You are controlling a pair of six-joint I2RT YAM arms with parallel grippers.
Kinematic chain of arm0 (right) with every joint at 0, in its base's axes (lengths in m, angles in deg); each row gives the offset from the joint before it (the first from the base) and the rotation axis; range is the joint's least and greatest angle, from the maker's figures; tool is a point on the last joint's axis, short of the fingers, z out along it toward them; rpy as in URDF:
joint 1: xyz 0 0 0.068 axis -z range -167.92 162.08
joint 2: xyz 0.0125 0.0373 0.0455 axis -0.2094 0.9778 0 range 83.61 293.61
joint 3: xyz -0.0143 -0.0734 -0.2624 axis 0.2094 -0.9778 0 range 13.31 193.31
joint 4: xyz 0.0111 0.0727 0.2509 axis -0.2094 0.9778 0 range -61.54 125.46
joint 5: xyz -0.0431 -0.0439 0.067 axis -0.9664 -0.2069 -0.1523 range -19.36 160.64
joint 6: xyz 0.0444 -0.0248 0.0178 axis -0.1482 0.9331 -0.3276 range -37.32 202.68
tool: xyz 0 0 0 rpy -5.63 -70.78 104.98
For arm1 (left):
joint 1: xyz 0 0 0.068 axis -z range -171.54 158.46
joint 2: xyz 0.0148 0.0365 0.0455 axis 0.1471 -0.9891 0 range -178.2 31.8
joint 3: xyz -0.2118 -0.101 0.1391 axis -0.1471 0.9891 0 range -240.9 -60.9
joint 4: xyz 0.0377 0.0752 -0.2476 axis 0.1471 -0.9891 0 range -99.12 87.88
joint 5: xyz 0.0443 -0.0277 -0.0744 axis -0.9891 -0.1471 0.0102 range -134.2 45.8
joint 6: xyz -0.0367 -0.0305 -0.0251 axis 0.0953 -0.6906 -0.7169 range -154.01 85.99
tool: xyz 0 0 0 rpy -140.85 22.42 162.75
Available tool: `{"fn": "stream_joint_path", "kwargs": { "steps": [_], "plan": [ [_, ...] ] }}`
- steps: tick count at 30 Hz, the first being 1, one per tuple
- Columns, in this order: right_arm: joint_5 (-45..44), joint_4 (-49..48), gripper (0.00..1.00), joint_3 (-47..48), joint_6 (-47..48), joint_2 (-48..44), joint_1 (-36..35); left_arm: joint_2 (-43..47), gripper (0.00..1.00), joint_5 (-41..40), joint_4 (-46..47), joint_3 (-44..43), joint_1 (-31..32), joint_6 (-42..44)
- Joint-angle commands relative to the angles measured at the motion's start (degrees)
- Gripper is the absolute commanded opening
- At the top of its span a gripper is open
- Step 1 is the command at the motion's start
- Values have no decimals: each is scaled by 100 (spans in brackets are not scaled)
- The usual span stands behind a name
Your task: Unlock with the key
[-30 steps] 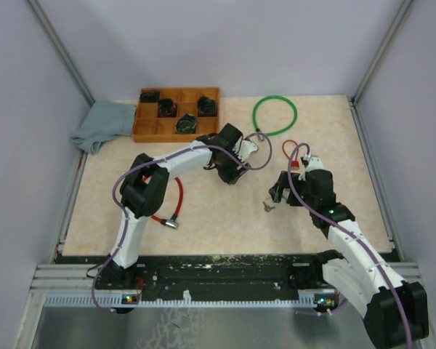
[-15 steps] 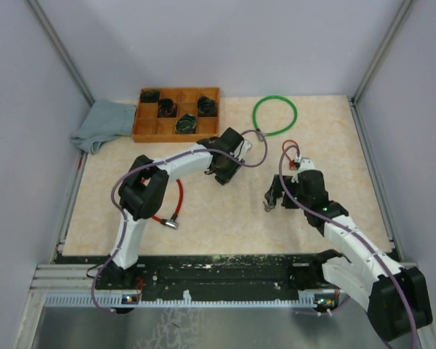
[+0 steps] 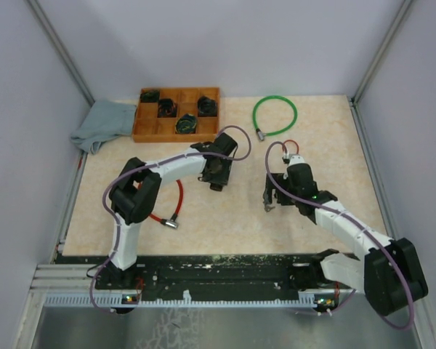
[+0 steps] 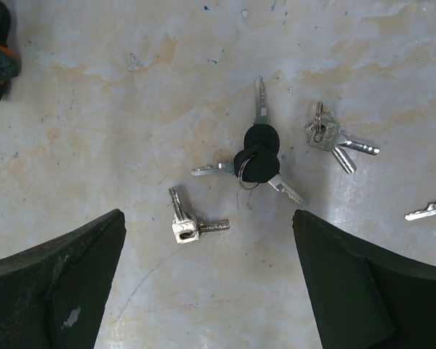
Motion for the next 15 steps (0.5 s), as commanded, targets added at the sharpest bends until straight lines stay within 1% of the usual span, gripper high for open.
{"fn": "stream_joint_path", "kwargs": {
  "steps": [1, 3, 7, 12, 15],
  "plan": [
    [-272, -103, 98, 402, 207, 320, -59, 255, 59, 150, -62, 508, 6, -847],
    [-345, -54, 97, 530, 242, 542, -59, 406, 63, 264, 112, 645, 6, -947],
    [-391, -80, 92, 705, 290, 868, -63, 729, 76, 549, 509, 913, 7, -1081],
    [-402, -50, 83, 880, 323, 1191, -76, 970, 78, 1002, 857, 1240, 6, -1196],
    [-547, 34, 81, 967, 396, 1386, -76, 1117, 78, 1265, 1049, 1396, 6, -1253]
  ]
}}
